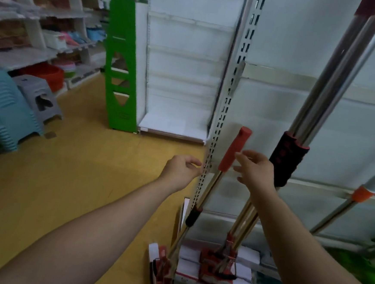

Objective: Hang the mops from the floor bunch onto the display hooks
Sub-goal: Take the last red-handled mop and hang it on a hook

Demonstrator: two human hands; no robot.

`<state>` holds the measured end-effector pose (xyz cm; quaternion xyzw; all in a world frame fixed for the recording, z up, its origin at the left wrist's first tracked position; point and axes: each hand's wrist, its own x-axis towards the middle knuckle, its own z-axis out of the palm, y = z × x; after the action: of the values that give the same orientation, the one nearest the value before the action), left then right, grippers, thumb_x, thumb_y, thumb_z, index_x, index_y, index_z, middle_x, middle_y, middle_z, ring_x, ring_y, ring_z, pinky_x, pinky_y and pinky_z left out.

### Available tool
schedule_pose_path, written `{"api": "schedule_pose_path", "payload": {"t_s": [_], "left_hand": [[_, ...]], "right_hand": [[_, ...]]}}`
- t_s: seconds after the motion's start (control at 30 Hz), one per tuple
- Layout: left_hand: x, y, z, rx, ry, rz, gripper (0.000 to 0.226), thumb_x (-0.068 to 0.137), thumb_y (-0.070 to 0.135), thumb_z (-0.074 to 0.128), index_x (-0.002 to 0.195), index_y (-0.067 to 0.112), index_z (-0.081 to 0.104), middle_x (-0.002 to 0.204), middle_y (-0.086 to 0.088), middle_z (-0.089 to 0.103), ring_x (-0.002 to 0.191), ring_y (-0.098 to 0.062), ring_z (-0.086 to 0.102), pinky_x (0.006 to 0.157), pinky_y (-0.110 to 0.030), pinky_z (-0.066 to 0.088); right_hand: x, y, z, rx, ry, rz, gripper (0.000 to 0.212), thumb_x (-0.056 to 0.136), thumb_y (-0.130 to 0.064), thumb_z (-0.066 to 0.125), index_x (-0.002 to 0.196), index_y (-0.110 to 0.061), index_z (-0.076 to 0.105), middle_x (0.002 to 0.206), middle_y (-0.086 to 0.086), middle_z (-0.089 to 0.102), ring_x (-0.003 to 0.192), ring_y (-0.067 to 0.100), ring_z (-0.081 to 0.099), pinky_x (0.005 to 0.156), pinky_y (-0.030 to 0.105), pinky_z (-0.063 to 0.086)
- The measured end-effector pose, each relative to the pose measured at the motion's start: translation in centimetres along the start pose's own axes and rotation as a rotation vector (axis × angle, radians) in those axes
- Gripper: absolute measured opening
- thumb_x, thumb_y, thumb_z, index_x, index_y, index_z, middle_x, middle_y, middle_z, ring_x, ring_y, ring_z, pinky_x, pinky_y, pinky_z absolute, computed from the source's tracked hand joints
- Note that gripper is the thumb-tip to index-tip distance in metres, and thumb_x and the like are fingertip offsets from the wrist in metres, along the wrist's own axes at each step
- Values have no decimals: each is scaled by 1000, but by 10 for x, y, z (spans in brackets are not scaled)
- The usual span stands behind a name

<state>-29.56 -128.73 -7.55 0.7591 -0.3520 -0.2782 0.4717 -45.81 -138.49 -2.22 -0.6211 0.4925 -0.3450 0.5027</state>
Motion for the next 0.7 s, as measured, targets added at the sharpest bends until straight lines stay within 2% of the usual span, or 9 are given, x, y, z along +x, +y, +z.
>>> {"api": "schedule_pose_path", "payload": {"t_s": [0.13, 0.3, 0.37, 0.47, 0.6, 0.7], "left_hand": [[29, -14, 0, 27, -138, 19, 24, 90, 29, 74, 114, 24, 74, 104, -1, 75, 101, -19, 70, 83, -27, 53], [54, -24, 16, 51, -306, 21, 37, 89, 28, 75, 124, 18, 71, 122, -3, 70, 109, -21, 66, 90, -29, 52], [60, -27, 23, 39, -347, 16, 33, 89, 28, 74, 121, 18, 73, 124, -3, 69, 110, -19, 64, 91, -27, 51], [64, -29, 29, 73, -370, 13, 20, 88, 27, 70, 107, 24, 77, 127, -2, 70, 118, -23, 63, 98, -34, 54], [68, -29, 28, 92, -387, 9, 13, 87, 24, 68, 96, 28, 76, 119, -1, 72, 113, -23, 65, 89, -33, 56], [73, -30, 23, 88, -380, 3, 12, 87, 24, 69, 96, 28, 75, 115, 1, 72, 107, -23, 66, 89, -35, 56]], "right_hand": [[5, -1, 20, -11, 107, 55, 58, 92, -41, 74, 142, -17, 57, 127, 2, 70, 112, 23, 69, 102, 50, 56], [10, -4, 31, -46, 161, 70, 56, 91, -39, 76, 141, -20, 59, 123, 0, 73, 111, 21, 69, 98, 45, 58], [12, -3, 34, -62, 180, 69, 50, 91, -38, 75, 136, -19, 63, 120, 0, 74, 108, 19, 70, 95, 43, 58], [13, -4, 39, -81, 175, 67, 44, 92, -36, 74, 132, -20, 65, 114, -3, 75, 103, 15, 70, 92, 40, 58], [11, -5, 47, -118, 156, 41, 34, 94, -35, 72, 124, -19, 68, 96, -15, 71, 90, 3, 67, 74, 27, 53], [9, -8, 55, -143, 143, 28, 33, 95, -35, 71, 123, -19, 68, 98, -13, 72, 93, 3, 68, 75, 26, 53]]}}
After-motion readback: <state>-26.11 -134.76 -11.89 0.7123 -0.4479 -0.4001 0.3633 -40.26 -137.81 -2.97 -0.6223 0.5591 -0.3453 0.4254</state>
